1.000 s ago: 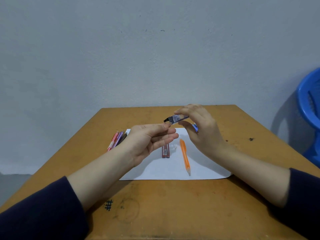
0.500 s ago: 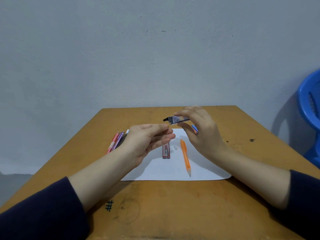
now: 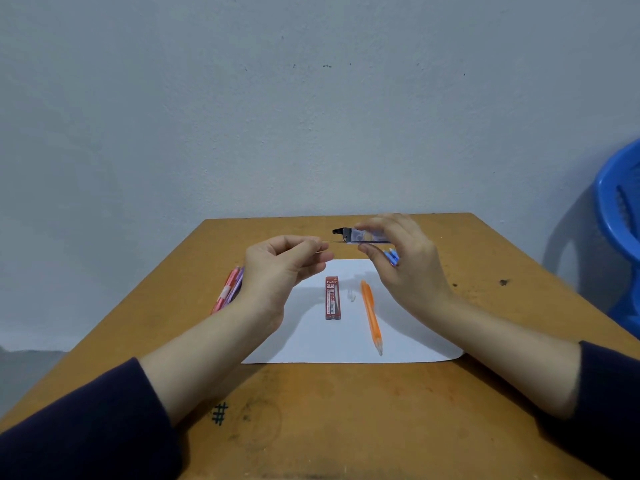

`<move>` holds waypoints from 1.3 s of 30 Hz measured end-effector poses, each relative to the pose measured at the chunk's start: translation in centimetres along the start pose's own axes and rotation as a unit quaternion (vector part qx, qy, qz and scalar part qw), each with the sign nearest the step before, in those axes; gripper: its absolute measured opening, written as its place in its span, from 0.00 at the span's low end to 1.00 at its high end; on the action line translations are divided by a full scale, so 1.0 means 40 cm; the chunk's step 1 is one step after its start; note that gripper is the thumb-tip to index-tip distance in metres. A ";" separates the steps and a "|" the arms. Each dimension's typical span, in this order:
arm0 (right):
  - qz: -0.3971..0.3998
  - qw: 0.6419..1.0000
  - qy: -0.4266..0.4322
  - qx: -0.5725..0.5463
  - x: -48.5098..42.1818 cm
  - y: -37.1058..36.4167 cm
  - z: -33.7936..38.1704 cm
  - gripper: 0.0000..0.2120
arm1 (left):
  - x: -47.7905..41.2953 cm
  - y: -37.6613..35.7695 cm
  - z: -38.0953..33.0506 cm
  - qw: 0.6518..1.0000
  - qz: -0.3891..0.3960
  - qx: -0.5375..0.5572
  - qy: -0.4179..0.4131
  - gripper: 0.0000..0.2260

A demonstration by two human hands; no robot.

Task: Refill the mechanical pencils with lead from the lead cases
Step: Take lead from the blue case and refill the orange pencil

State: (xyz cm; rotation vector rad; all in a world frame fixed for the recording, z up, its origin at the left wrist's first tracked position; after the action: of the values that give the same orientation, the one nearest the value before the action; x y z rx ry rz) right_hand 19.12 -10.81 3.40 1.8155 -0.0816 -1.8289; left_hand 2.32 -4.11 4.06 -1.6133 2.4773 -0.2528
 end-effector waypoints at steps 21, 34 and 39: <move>0.006 0.999 -0.031 -0.040 0.004 -0.005 -0.003 0.11 | -0.015 0.013 -0.024 0.992 -0.045 0.088 -0.084 0.05; 0.012 0.998 -0.042 -0.035 -0.002 -0.004 -0.001 0.15 | -0.033 0.011 0.005 0.997 -0.010 0.009 -0.073 0.07; 0.014 0.995 -0.067 -0.071 0.002 -0.010 -0.010 0.24 | -0.039 0.014 0.009 0.997 -0.013 -0.002 -0.074 0.08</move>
State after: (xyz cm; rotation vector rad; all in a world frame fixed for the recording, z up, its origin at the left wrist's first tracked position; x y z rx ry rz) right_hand 19.37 -10.36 3.13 1.5862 -0.0264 -1.8857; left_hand 2.53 -2.46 3.68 -1.6037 2.3499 -0.1258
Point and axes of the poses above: each hand's wrist, its own x-axis away from the middle knuckle, its own y-axis out of the back of the hand, z = x × y, the point moved 3 cm from there along -x, towards the middle knuckle, and after that the axes turned 6 degrees about y, right-handed, at the moved point
